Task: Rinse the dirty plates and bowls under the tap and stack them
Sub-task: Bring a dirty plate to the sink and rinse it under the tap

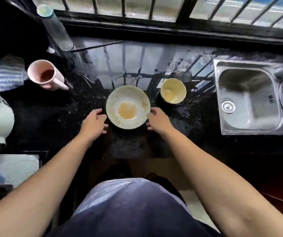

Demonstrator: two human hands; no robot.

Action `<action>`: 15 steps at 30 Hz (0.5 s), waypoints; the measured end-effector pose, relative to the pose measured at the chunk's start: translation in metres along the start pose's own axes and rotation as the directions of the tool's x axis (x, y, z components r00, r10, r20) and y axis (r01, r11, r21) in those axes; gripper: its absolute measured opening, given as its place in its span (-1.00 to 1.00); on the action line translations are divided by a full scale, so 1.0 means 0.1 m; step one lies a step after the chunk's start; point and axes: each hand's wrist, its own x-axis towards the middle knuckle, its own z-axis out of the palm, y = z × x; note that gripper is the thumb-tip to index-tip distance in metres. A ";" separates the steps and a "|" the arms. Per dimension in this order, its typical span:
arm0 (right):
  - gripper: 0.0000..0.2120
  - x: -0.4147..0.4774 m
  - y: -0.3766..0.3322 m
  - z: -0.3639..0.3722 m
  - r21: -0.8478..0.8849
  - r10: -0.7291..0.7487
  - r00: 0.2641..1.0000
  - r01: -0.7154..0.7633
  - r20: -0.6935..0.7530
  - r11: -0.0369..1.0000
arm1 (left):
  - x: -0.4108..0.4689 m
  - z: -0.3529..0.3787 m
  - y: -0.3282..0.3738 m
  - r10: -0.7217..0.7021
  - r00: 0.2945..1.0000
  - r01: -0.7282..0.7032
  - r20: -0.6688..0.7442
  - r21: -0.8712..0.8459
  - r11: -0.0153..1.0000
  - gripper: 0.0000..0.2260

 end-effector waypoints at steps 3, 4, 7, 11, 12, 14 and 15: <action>-0.61 0.03 -0.16 0.02 -0.004 0.024 1.000 -0.024 -0.009 1.000 | 0.12 0.06 0.16 -0.038 0.993 0.040 0.115 -0.013 0.999 -0.72; -0.68 0.00 -0.19 0.03 0.009 0.026 1.000 -0.026 -0.010 1.000 | 0.12 0.09 0.18 -0.047 0.991 0.048 0.127 -0.007 0.999 -0.81; -0.85 -0.08 -0.18 0.01 -0.056 0.018 0.999 -0.021 -0.049 0.998 | 0.11 0.11 0.21 -0.029 0.997 0.025 0.069 0.053 0.998 -0.94; -0.82 -0.26 -0.02 -0.16 -0.068 0.016 0.996 -0.022 -0.084 0.997 | 0.00 0.11 0.22 0.015 0.994 -0.031 0.109 0.139 0.990 -0.88; -0.83 -0.33 0.05 -0.23 -0.053 0.014 0.995 -0.020 -0.096 0.998 | -0.03 0.15 0.23 0.017 0.990 -0.038 0.143 0.142 0.989 -0.88; -0.86 -0.46 0.23 -0.43 -0.027 0.012 0.988 -0.017 -0.152 0.999 | -0.06 0.32 0.28 0.012 0.975 -0.049 0.224 0.158 0.986 -0.93; -0.88 -0.53 0.33 -0.54 -0.018 0.014 0.982 -0.018 -0.187 1.000 | -0.07 0.44 0.33 0.004 0.964 -0.051 0.267 0.170 0.984 -0.93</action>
